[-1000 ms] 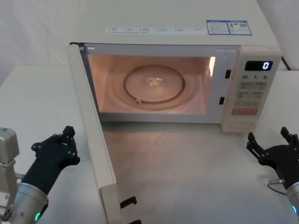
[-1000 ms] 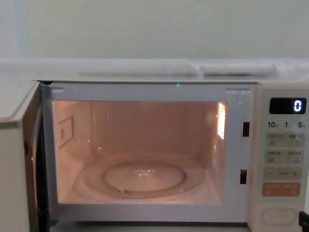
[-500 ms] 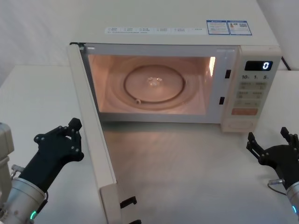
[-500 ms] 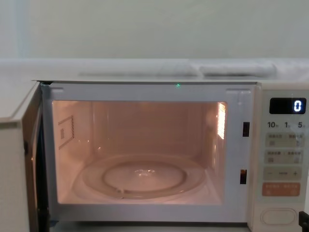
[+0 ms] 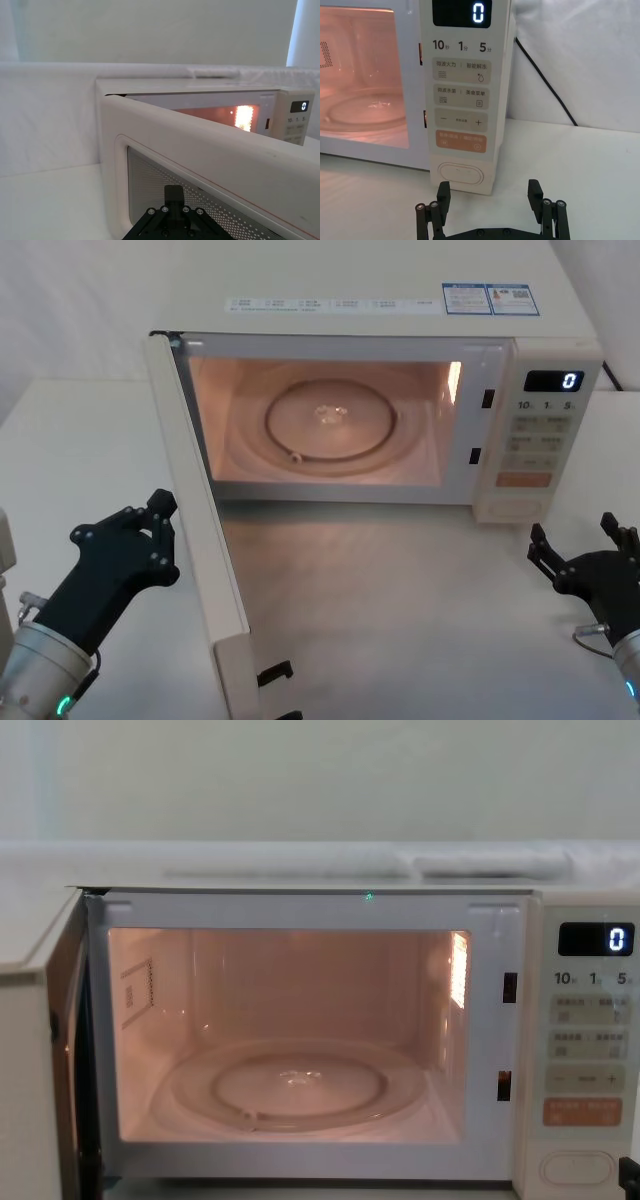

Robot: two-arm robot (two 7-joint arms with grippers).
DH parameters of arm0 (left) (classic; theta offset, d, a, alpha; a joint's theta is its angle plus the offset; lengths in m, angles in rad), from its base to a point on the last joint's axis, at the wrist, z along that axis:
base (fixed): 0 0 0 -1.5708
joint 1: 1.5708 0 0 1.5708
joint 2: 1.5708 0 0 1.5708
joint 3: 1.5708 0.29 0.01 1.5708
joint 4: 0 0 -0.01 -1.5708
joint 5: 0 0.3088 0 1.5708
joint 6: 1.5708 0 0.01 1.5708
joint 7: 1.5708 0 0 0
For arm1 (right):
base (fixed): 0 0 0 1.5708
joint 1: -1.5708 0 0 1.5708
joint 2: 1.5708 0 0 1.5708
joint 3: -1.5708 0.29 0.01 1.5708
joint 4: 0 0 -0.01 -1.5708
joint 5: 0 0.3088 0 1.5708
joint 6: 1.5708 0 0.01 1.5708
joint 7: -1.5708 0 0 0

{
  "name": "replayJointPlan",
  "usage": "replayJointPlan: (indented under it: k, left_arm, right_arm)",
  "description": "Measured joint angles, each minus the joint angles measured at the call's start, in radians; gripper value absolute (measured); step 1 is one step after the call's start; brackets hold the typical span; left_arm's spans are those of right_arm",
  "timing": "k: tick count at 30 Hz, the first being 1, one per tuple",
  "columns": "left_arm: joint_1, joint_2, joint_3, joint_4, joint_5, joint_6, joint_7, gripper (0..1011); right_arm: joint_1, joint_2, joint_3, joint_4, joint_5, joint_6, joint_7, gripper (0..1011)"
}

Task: Press the button to open the microwave door with one hand; close the microwave door with the other hand.

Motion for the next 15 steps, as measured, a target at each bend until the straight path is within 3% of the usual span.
replayJointPlan:
  k: [15]
  left_arm:
    - [-0.006, 0.019, 0.025, -0.002, -0.006, -0.017, -0.009, 0]
  right_arm:
    - [0.0, 0.0, 0.0, 0.0, 0.0, 0.0, 0.0, 1002]
